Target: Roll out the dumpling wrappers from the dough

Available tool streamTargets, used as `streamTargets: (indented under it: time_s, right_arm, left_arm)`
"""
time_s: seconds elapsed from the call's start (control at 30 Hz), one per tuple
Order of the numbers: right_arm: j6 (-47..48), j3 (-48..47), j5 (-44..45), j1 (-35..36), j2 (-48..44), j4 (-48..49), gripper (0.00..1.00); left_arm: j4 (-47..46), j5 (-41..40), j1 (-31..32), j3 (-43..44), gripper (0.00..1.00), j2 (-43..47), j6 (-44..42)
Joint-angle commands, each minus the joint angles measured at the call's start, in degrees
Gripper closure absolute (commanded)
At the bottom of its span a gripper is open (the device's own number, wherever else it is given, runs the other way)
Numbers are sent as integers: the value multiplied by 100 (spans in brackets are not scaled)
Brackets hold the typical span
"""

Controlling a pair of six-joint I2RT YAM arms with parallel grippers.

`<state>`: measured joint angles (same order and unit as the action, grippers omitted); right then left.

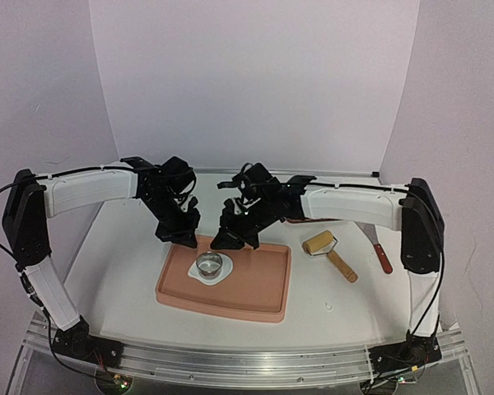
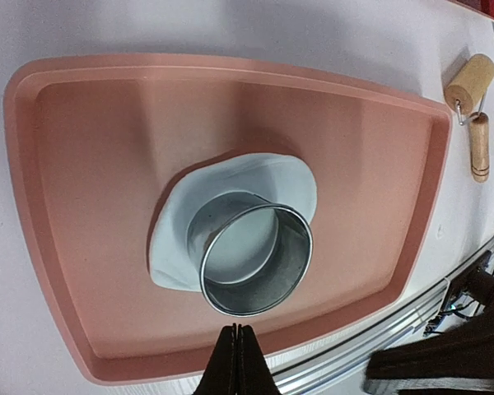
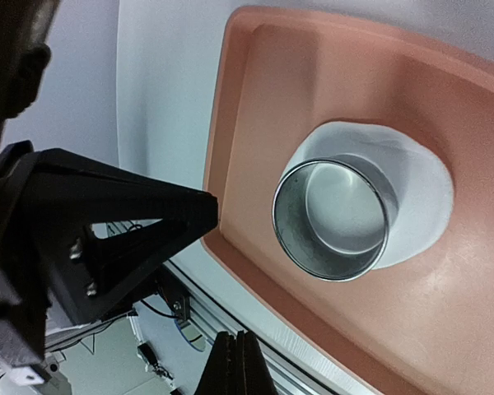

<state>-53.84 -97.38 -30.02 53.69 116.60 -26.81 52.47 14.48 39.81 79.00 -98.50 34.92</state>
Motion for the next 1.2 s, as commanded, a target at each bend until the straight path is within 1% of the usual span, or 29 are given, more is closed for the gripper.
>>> streamTargets:
  time_s: [0.0, 0.17, 0.27, 0.63, 0.87, 1.03, 1.17]
  right_arm:
    - [-242, -68, -639, -10, 472, 909, 100]
    - [-173, -190, -680, -58, 779, 906, 100]
    - [-117, -82, -687, -125, 821, 909, 100]
    - [103, 146, -781, -265, 953, 914, 100]
    - [361, 285, -981, -429, 1402, 912, 100]
    - [506, 570, -1105, -588, 1532, 914, 100]
    - [577, 571, -1166, -631, 1585, 908, 100]
  left_arm:
    - [-442, 481, 5, -178, 100, 119, 28]
    - [-981, 831, -13, -461, 100, 188, 164]
    - [-1030, 853, -17, -491, 100, 104, 181]
    - [-1232, 846, -13, -797, 100, -2, 168]
    - [-1435, 657, -26, -1222, 100, -116, 206]
    - [-1702, 617, -26, -1542, 100, -132, 277]
    - [-1855, 589, -26, -1702, 100, -254, 325]
